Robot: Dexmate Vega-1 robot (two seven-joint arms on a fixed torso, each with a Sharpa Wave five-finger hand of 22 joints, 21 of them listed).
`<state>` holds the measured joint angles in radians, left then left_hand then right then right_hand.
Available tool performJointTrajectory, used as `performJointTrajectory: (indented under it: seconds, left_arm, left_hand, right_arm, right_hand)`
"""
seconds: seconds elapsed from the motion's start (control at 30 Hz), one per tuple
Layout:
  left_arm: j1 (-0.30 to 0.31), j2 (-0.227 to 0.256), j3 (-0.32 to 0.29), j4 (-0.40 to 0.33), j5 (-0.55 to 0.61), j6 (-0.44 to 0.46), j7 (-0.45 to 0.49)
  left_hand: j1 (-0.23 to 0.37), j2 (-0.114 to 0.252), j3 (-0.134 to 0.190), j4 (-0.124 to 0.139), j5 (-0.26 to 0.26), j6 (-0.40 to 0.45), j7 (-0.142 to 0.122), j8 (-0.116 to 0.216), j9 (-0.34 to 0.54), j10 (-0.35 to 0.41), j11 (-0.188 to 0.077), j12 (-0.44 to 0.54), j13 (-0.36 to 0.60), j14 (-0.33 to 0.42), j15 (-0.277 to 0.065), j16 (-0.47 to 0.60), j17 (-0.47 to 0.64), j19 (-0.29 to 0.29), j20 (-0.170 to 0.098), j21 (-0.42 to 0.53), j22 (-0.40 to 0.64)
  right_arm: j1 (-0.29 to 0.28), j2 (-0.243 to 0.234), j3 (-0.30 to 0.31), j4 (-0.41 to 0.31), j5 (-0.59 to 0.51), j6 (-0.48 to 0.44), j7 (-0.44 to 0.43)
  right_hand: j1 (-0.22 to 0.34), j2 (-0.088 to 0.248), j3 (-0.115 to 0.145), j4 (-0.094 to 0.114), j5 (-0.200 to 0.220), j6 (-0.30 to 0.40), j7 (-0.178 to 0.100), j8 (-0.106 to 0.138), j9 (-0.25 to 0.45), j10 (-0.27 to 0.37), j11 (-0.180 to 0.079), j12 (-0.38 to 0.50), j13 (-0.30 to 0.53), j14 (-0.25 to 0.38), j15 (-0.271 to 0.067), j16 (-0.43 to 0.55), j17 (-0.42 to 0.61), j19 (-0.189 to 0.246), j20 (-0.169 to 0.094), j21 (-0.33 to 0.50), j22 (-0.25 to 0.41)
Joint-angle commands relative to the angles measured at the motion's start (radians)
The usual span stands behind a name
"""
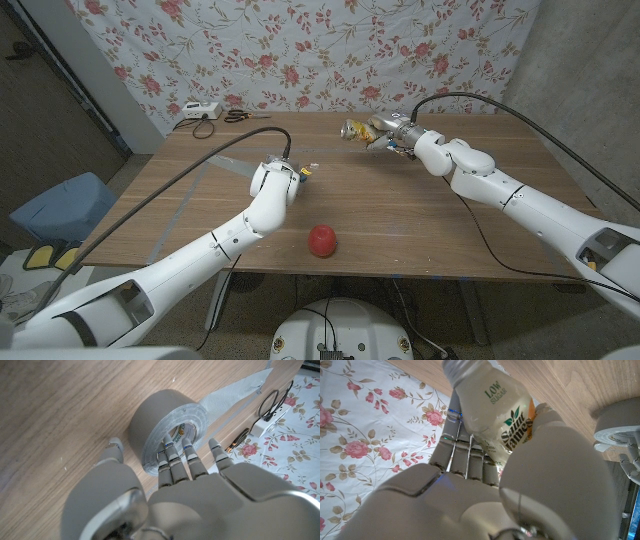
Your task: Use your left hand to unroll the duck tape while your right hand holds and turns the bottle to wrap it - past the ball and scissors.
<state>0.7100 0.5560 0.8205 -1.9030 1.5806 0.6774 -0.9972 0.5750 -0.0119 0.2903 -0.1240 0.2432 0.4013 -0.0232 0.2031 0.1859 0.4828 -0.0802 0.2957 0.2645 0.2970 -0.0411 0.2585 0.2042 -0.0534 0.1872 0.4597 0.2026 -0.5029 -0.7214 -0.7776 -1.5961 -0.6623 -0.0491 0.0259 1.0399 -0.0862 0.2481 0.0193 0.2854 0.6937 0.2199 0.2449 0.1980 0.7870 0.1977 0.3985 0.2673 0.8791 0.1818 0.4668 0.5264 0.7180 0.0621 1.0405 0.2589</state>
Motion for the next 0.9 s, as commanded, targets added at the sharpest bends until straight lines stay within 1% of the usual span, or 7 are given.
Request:
performJointTrajectory:
  seconds: [0.03,0.13,0.17,0.3,0.57,0.7,0.9]
  left_arm:
    - [0.026,-0.047,-0.014,0.060,0.087,-0.038,-0.037]
    - [0.052,-0.045,-0.013,0.060,0.097,-0.025,0.063]
    - [0.066,-0.045,-0.014,0.060,0.102,-0.010,0.118]
    - [0.113,-0.047,-0.024,0.060,0.134,0.045,0.298]
    - [0.188,-0.080,-0.080,0.052,0.066,0.128,0.564]
    - [0.243,-0.129,-0.122,0.052,-0.057,0.198,0.850]
    - [0.304,-0.234,-0.205,0.056,-0.323,0.218,1.327]
  left_hand:
    - [0.019,0.021,0.014,-0.002,-0.004,0.006,-0.010,0.002,0.002,0.015,-0.014,0.003,-0.001,0.022,-0.035,0.006,0.006,0.029,-0.007,0.013,0.003]
    - [0.192,0.161,0.124,-0.051,-0.051,0.247,-0.019,0.070,0.004,0.262,-0.059,0.094,0.014,0.238,-0.132,0.088,0.020,0.174,-0.070,0.073,0.006]
    - [0.277,0.196,0.177,-0.052,-0.060,0.423,-0.026,0.124,0.009,0.382,-0.086,0.149,0.031,0.351,-0.170,0.145,0.040,0.234,-0.102,0.106,0.010]
    - [0.396,0.214,0.236,-0.018,-0.060,0.521,0.005,0.140,0.021,0.593,-0.119,0.284,0.104,0.583,-0.190,0.273,0.127,0.356,-0.140,0.201,0.030]
    - [0.435,0.203,0.268,-0.003,-0.043,0.561,0.012,0.174,0.064,0.619,-0.127,0.347,0.175,0.665,-0.194,0.276,0.148,0.377,-0.166,0.252,0.043]
    - [0.464,0.175,0.269,-0.033,-0.046,0.592,0.027,0.189,0.068,0.622,-0.128,0.323,0.149,0.680,-0.197,0.265,0.147,0.410,-0.205,0.288,0.046]
    - [0.484,0.164,0.256,-0.045,-0.054,0.619,0.046,0.184,0.055,0.643,-0.125,0.302,0.117,0.693,-0.197,0.251,0.128,0.421,-0.222,0.312,0.048]
  right_arm:
    - [-0.012,-0.012,0.013,-0.019,0.004,0.006,-0.001]
    - [-0.011,-0.011,0.012,-0.021,0.002,0.003,0.004]
    - [-0.010,-0.011,0.011,-0.023,-0.002,0.000,0.007]
    - [-0.013,-0.012,0.013,-0.029,-0.005,0.000,0.004]
    - [-0.025,-0.014,0.014,-0.053,-0.030,-0.024,-0.002]
    - [-0.037,-0.014,0.014,-0.070,-0.051,-0.036,-0.021]
    - [-0.051,-0.018,0.018,-0.096,-0.075,-0.048,-0.038]
  right_hand:
    - [0.207,0.240,0.007,0.012,0.005,0.306,-0.247,-0.003,0.002,0.254,-0.246,-0.004,0.006,0.320,-0.402,-0.004,0.003,-0.021,-0.235,0.008,0.000]
    - [0.208,0.240,0.007,0.012,0.005,0.306,-0.248,-0.004,0.002,0.256,-0.243,-0.004,0.008,0.320,-0.403,-0.005,0.003,-0.022,-0.235,0.010,-0.002]
    - [0.208,0.240,0.007,0.012,0.005,0.306,-0.247,-0.005,0.003,0.256,-0.244,-0.004,0.008,0.320,-0.403,-0.005,0.003,-0.023,-0.236,0.010,-0.002]
    - [0.208,0.240,0.007,0.012,0.005,0.307,-0.248,-0.005,0.003,0.258,-0.244,-0.004,0.010,0.320,-0.403,-0.007,0.004,-0.025,-0.235,0.013,-0.004]
    - [0.209,0.240,0.007,0.012,0.006,0.307,-0.247,-0.007,0.003,0.257,-0.245,-0.007,0.012,0.320,-0.403,-0.009,0.004,-0.027,-0.236,0.017,-0.007]
    - [0.210,0.240,0.007,0.012,0.006,0.309,-0.245,-0.007,0.003,0.258,-0.244,-0.007,0.014,0.320,-0.404,-0.010,0.005,-0.028,-0.236,0.019,-0.009]
    - [0.210,0.240,0.006,0.013,0.006,0.312,-0.245,-0.008,0.004,0.263,-0.244,-0.008,0.016,0.321,-0.403,-0.011,0.006,-0.029,-0.238,0.023,-0.012]
